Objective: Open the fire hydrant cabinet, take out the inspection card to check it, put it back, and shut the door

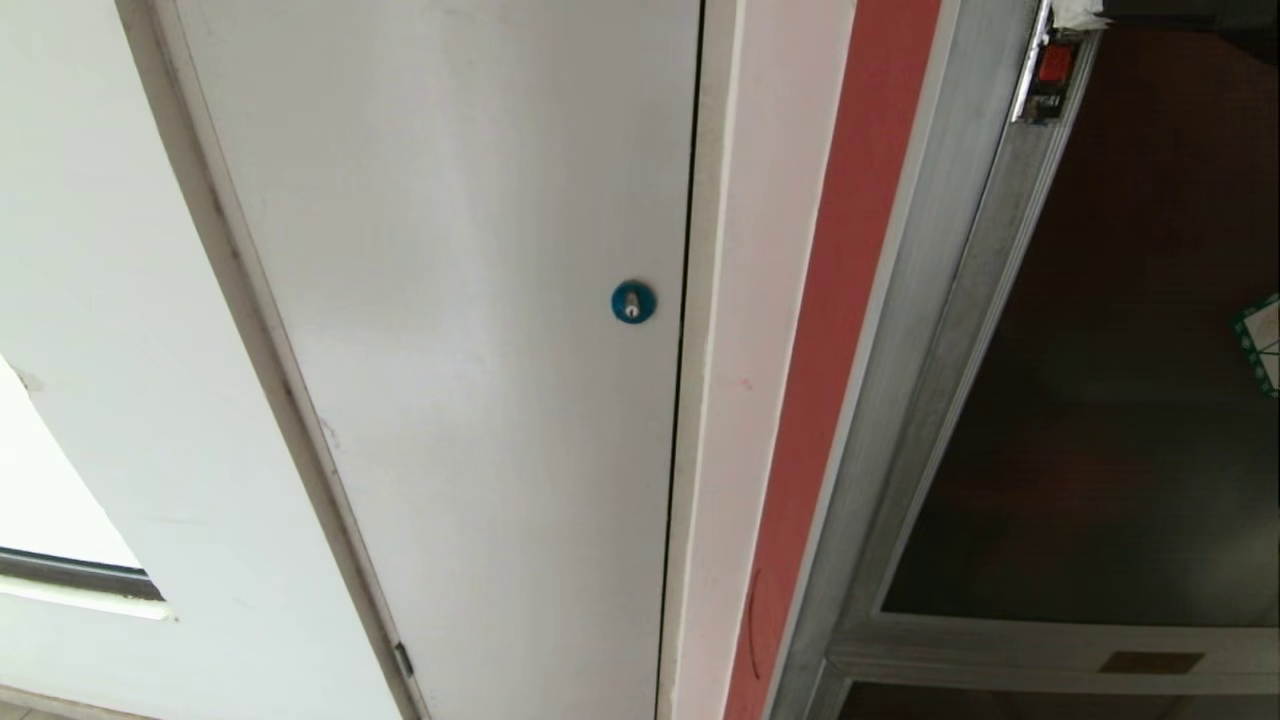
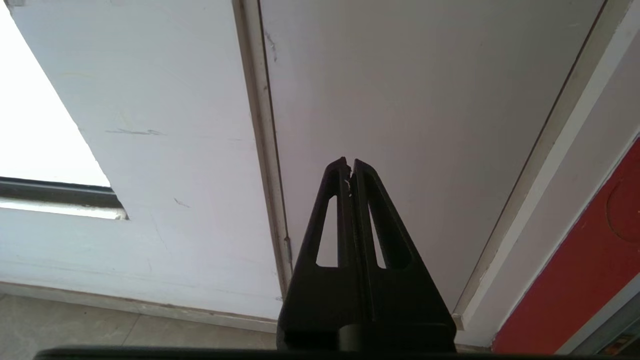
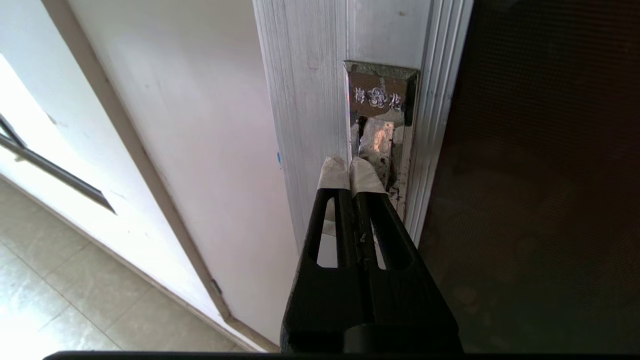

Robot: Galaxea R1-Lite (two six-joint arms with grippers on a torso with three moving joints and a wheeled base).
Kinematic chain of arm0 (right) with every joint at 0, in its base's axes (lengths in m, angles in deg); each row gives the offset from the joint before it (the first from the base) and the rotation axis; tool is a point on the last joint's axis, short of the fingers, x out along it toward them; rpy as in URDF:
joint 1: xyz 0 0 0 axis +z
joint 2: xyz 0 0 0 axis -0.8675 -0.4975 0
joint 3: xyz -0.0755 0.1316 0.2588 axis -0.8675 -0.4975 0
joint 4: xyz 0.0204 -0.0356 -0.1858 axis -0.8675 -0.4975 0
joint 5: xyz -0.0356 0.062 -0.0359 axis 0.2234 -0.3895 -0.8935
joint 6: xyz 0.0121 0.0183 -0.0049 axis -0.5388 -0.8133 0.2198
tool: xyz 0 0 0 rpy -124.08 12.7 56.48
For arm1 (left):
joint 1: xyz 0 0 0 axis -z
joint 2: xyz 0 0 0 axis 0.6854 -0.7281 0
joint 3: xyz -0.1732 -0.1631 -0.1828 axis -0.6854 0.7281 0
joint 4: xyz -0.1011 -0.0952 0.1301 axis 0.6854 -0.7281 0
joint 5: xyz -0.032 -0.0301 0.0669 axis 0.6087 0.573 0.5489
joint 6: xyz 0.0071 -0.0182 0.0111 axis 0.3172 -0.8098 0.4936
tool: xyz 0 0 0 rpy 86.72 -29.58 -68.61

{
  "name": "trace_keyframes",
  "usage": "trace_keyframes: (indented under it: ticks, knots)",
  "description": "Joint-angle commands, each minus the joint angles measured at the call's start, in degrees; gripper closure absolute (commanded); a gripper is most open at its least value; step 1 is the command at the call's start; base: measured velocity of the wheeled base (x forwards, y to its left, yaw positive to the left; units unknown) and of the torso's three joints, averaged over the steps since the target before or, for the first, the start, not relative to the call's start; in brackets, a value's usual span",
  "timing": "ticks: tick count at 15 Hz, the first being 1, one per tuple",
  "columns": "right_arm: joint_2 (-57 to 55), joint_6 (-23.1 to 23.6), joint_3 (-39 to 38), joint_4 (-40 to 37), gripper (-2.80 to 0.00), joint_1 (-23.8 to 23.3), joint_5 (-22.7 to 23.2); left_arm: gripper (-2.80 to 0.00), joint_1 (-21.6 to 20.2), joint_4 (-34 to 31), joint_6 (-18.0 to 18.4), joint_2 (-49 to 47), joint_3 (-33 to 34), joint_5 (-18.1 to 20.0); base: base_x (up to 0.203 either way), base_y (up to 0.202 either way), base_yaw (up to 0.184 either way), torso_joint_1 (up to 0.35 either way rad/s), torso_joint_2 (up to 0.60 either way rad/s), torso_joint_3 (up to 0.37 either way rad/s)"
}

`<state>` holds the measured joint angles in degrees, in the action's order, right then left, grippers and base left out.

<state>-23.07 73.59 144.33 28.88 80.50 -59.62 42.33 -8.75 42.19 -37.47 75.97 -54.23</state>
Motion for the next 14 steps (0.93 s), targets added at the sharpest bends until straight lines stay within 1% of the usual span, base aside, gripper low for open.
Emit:
trace_keyframes:
  ticks: [1,14]
  knots:
    - [-0.1,-0.1,-0.3,-0.1,0.0,-0.2,0.0,0.0,0.0,0.0,0.0,-0.1,0.4,0.0,0.0,0.0,0.0,0.0,0.0,0.0]
    - [-0.5,0.1,-0.7,0.0,0.0,-0.8,0.1,0.0,0.0,0.0,0.0,-0.1,0.4,0.0,0.0,0.0,0.0,0.0,0.0,0.0]
